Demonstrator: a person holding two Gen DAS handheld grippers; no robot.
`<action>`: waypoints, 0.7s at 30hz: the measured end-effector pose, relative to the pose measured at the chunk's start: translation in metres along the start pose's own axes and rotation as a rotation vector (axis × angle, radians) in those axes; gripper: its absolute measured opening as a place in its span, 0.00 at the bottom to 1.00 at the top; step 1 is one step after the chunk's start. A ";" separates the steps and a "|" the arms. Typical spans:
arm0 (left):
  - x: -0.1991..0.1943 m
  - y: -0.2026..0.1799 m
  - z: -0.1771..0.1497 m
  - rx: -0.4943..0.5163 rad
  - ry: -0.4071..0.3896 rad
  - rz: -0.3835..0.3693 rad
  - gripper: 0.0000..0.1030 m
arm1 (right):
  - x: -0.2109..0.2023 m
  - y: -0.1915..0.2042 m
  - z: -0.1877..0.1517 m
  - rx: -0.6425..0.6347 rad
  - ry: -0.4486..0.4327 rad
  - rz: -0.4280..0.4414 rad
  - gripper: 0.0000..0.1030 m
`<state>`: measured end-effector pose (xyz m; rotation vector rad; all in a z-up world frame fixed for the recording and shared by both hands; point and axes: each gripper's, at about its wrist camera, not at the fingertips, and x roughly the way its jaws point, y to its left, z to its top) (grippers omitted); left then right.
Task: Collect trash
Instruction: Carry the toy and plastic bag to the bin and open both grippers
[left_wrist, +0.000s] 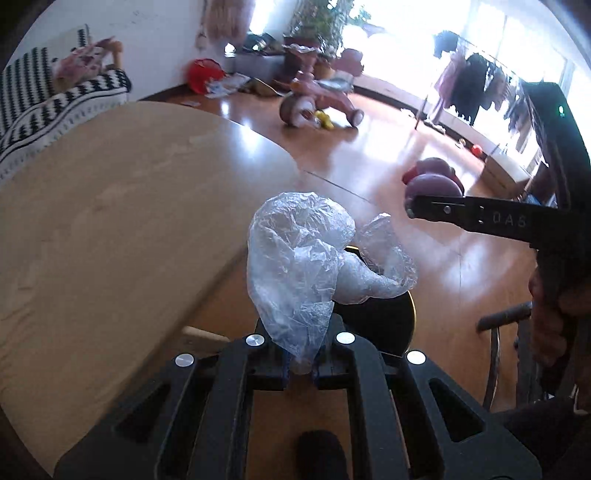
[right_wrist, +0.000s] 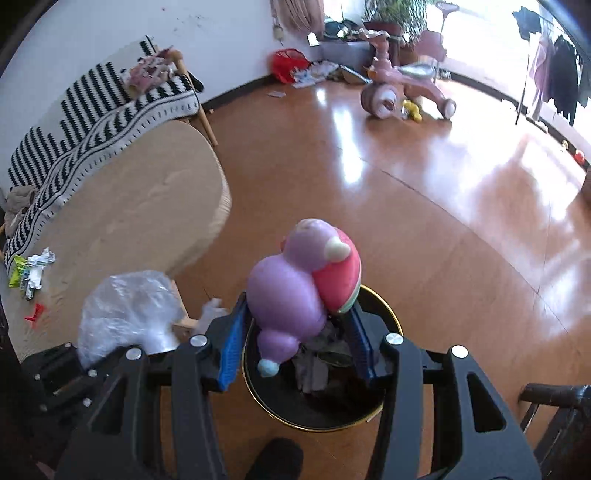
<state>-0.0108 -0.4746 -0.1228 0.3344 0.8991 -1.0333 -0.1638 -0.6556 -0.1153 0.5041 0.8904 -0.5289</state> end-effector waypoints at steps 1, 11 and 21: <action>0.005 -0.006 -0.002 0.003 0.008 -0.004 0.07 | 0.004 -0.003 -0.001 0.010 0.013 -0.003 0.48; 0.048 -0.021 -0.004 0.022 0.081 -0.006 0.07 | 0.023 -0.013 -0.005 0.039 0.069 0.016 0.50; 0.068 -0.033 0.001 0.036 0.110 -0.029 0.07 | 0.025 -0.024 -0.008 0.052 0.078 0.016 0.54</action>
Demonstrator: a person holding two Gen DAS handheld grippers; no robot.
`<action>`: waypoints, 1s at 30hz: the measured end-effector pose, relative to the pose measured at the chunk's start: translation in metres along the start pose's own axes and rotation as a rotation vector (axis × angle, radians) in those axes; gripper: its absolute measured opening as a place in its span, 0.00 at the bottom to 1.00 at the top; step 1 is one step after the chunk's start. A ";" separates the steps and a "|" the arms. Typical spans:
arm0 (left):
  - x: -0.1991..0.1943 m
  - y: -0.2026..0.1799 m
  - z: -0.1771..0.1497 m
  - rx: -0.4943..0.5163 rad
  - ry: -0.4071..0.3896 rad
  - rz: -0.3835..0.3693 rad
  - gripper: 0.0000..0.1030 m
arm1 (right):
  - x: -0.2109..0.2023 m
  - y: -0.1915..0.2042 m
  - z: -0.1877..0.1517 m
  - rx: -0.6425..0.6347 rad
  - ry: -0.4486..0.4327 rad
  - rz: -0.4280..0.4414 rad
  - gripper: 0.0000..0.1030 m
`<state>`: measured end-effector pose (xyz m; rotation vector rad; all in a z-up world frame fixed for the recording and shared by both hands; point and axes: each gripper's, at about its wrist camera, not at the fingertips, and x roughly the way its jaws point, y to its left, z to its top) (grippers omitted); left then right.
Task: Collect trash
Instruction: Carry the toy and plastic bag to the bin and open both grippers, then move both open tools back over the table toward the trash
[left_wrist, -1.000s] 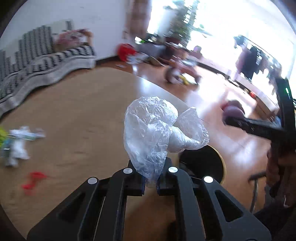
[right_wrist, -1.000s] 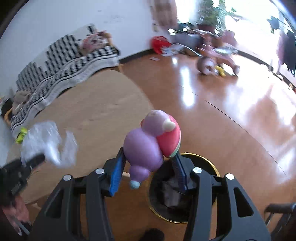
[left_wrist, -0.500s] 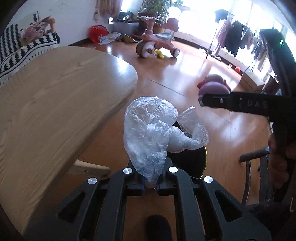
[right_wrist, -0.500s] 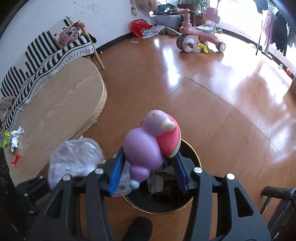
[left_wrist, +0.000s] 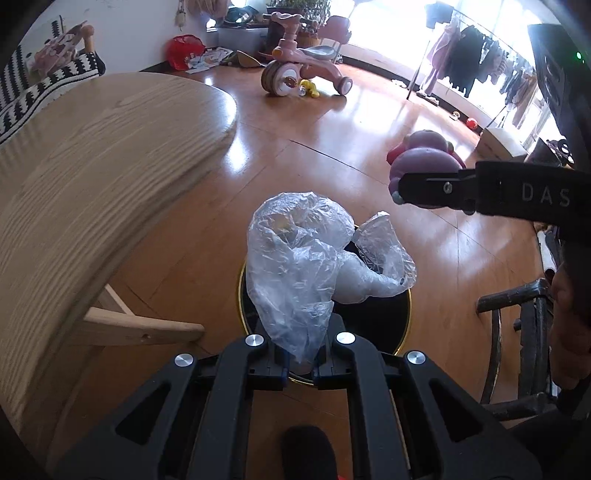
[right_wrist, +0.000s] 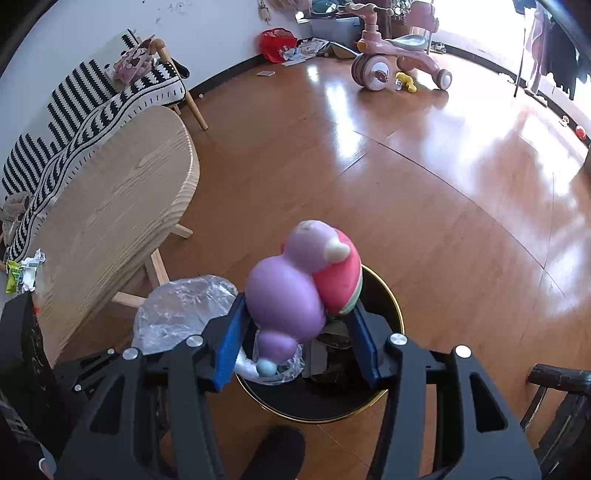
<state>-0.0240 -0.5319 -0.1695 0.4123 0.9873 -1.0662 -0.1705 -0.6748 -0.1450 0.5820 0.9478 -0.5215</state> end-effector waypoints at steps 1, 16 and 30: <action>0.001 -0.001 0.001 0.003 0.005 -0.005 0.07 | 0.000 -0.001 0.000 0.001 0.001 -0.001 0.57; -0.028 -0.004 0.007 0.019 -0.062 -0.013 0.75 | -0.010 0.015 0.008 0.010 -0.045 0.003 0.70; -0.186 0.157 -0.035 -0.116 -0.212 0.217 0.87 | -0.024 0.201 0.030 -0.193 -0.115 0.195 0.77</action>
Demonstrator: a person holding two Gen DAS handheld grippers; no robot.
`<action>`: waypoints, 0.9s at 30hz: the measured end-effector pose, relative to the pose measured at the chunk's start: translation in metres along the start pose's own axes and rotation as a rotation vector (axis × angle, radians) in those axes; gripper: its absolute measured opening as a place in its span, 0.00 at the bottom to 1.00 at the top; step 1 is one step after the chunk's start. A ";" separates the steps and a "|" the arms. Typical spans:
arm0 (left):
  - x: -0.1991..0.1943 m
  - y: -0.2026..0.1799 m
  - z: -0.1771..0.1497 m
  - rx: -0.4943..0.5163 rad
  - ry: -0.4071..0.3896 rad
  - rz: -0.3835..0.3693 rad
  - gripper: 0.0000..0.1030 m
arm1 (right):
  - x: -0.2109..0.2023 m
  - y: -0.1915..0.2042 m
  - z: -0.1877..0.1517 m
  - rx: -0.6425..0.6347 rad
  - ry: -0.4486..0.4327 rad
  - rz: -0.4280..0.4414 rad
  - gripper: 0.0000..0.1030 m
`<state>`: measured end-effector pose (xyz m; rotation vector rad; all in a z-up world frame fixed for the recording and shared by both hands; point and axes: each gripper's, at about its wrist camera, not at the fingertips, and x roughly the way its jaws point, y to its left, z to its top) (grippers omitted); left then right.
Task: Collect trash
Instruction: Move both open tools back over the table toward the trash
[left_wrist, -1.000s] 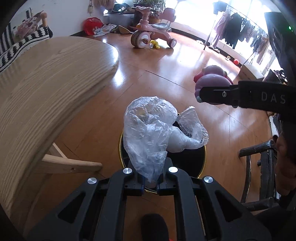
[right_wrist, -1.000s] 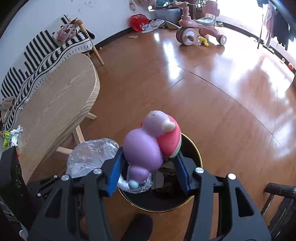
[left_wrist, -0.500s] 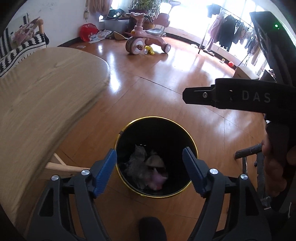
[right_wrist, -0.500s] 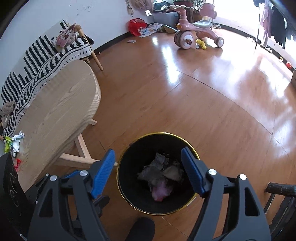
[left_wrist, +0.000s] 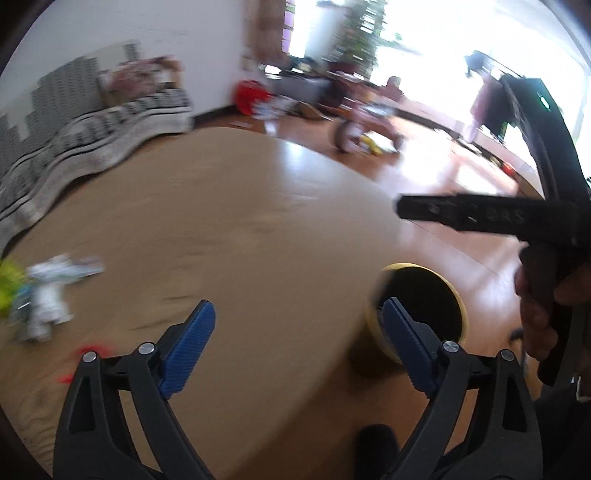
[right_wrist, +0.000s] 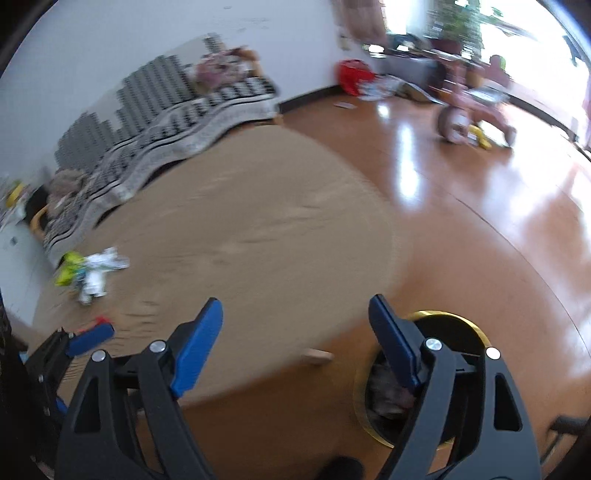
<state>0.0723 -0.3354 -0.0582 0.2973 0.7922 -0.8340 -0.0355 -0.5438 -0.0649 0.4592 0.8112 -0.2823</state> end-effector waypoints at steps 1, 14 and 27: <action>-0.008 0.019 -0.001 -0.031 -0.002 0.021 0.88 | 0.006 0.023 0.004 -0.026 0.005 0.029 0.77; -0.108 0.273 -0.083 -0.418 -0.055 0.342 0.89 | 0.082 0.245 -0.005 -0.261 0.073 0.207 0.77; -0.068 0.327 -0.058 -0.425 -0.089 0.320 0.89 | 0.158 0.338 -0.010 -0.316 0.156 0.244 0.73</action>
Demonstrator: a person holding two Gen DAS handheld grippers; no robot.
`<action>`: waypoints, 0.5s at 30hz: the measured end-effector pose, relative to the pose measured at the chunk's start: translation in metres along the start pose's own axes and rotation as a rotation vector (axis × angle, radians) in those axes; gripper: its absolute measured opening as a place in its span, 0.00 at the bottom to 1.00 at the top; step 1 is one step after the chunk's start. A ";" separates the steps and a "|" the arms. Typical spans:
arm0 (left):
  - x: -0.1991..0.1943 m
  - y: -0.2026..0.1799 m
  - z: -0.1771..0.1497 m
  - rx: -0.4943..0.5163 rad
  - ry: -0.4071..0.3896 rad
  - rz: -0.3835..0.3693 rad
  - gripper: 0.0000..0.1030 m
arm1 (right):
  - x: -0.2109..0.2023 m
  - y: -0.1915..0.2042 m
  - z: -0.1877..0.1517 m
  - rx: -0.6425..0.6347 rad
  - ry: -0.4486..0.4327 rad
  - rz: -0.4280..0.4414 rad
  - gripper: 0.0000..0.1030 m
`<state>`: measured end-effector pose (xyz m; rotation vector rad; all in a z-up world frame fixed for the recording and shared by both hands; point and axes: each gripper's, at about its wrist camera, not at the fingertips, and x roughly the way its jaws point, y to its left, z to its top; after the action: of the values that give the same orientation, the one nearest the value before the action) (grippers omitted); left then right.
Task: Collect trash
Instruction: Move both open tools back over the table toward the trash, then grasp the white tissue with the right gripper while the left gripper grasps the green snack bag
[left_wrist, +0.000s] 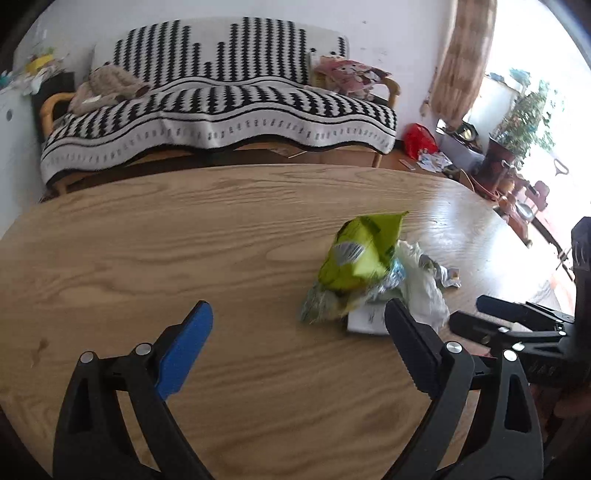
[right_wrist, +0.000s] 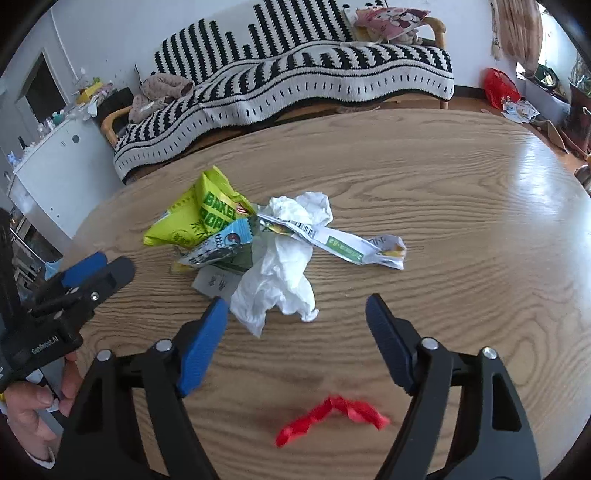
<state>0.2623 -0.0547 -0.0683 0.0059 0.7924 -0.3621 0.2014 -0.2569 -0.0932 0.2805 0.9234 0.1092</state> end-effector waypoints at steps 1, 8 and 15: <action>0.005 -0.004 0.003 0.013 0.003 -0.011 0.89 | 0.004 0.000 0.002 0.004 0.005 0.008 0.73; 0.033 -0.018 0.019 0.016 0.010 -0.061 0.89 | 0.027 -0.006 0.012 0.004 0.045 0.031 0.64; 0.052 -0.023 0.024 -0.011 0.029 -0.087 0.79 | 0.038 -0.005 0.012 -0.020 0.079 0.039 0.15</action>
<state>0.3052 -0.0960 -0.0848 -0.0335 0.8245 -0.4408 0.2338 -0.2560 -0.1165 0.2771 0.9945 0.1668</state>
